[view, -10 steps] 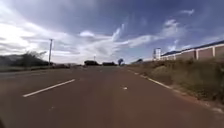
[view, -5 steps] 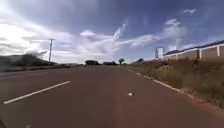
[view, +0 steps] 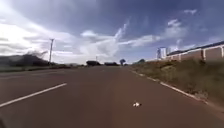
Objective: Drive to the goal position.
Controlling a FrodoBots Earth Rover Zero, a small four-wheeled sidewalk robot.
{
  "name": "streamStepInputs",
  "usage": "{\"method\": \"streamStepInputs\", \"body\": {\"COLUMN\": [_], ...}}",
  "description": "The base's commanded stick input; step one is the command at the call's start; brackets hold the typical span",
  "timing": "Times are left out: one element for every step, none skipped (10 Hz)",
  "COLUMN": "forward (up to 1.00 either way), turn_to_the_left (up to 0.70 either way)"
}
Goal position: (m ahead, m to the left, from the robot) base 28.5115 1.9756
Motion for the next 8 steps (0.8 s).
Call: {"method": "streamStepInputs", "body": {"forward": [1.00,1.00,1.00,1.00,1.00,1.00,1.00,1.00], "turn_to_the_left": [-0.11,0.00,0.00,0.00,0.00,0.00,0.00,0.00]}}
